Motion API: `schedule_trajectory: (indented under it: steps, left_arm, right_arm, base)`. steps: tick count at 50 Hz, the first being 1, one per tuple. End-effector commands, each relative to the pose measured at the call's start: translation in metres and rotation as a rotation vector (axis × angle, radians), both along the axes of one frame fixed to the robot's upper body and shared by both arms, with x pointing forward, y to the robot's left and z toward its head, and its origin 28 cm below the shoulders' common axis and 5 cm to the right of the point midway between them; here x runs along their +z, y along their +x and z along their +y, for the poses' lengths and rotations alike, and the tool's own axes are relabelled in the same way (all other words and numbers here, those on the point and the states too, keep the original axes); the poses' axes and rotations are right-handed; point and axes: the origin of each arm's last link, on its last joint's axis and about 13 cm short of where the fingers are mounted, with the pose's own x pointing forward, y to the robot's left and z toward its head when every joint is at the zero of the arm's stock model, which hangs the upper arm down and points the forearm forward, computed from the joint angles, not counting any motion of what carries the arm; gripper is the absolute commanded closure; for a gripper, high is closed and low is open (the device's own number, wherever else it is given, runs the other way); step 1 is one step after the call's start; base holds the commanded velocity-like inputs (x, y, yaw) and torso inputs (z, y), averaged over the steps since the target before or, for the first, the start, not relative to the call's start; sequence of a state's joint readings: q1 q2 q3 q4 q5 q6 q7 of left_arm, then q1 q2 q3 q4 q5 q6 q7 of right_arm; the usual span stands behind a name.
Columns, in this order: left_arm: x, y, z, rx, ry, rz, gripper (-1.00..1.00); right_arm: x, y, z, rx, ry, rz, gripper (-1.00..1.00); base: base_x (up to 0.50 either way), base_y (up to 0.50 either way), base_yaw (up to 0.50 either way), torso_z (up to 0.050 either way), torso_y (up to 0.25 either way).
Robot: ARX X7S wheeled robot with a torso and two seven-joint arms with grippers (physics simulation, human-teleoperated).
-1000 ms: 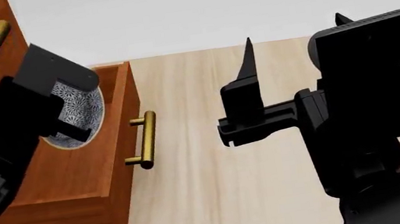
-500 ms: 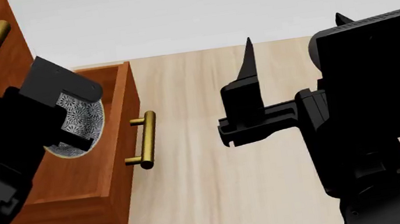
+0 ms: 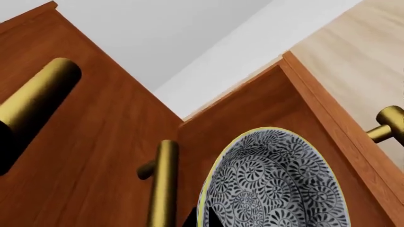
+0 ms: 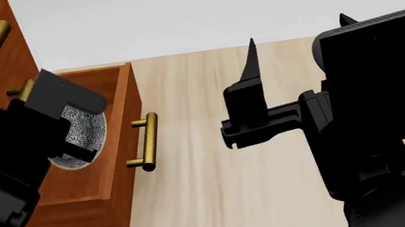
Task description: Put the bowl in the bottom drawer of the cabinet.
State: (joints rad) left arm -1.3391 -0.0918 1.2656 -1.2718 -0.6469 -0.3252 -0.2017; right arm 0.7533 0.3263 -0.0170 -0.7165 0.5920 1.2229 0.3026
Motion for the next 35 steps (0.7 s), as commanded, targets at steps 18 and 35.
schedule_trajectory:
  steps: [18,35]
  left_arm:
    - [-0.019,-0.004,0.001,-0.012,-0.001,0.025,1.0]
    - [-0.027,-0.007,0.001,-0.01,-0.004,0.043,1.0]
  right_arm:
    - [-0.006,0.0,0.0,0.0,0.011,0.017,-1.0]
    - [-0.007,0.0,0.0,0.001,0.009,0.019,-1.0]
  base:
    - [0.0,0.0,0.0,0.0,0.001]
    - [0.0,0.0,0.0,0.0,0.001]
